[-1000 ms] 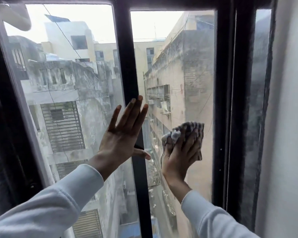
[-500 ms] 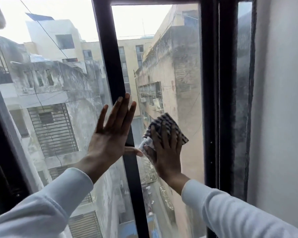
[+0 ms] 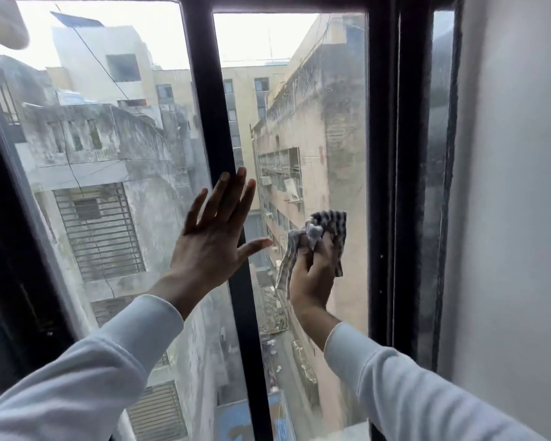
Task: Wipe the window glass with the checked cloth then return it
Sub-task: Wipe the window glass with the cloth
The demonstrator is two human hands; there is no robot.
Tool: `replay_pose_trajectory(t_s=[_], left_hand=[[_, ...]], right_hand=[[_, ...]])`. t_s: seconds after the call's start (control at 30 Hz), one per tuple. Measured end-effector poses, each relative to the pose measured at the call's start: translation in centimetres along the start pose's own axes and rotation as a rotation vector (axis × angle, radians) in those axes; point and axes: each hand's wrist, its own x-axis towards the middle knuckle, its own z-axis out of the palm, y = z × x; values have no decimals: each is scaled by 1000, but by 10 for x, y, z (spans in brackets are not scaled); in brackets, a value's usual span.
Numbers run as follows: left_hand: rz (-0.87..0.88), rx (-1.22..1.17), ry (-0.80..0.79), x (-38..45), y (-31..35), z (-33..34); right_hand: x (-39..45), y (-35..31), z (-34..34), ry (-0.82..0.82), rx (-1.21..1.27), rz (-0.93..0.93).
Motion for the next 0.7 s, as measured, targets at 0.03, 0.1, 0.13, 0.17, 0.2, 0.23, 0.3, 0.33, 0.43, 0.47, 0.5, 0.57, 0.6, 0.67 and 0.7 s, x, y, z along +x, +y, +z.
replay_pose_trajectory(t_s=[0.03,0.1,0.13,0.17,0.2,0.23,0.3,0.33,0.43,0.47,0.5,0.57,0.6,0.67,0.7], left_hand=[[-26,-66,41,-2,4,-6],[-118,-228,164,-8,15,-16],[-189,-314,215,-11,23,-20],[-277,-418,242,-13,33,-24],[-384,-541,237,-12,43,-30],[-504,-683,190,-11,51,-38],[-723,-1083,1,-4,62,-62],[-796,-1325,-108,-2,64,-73],[-865,-1610,-202,-4,62,-97],[-872,-1599,-152,-9,62,-104],[-875,-1578,-90,-15,62,-111],[-856,-1505,47,-28,61,-122],[-831,-1453,112,-35,61,-129],[-781,-1339,232,-48,62,-144],[-766,-1285,278,-56,64,-152]], right_hand=[[2,-19,-11,0,168,181],[15,-59,-38,-115,596,538],[24,-74,-54,-272,809,663],[31,-88,-72,-443,922,724],[35,-99,-89,-587,948,716],[35,-105,-101,-707,984,679],[29,-111,-119,-865,1031,637],[26,-111,-124,-866,1040,667],[12,-121,-140,-1053,1199,537],[8,-126,-146,-1053,1232,524],[5,-132,-155,-1066,1209,576],[-1,-134,-173,-1072,1068,651],[-6,-135,-183,-1042,969,573],[-13,-137,-199,-921,791,369],[-18,-140,-207,-831,732,323]])
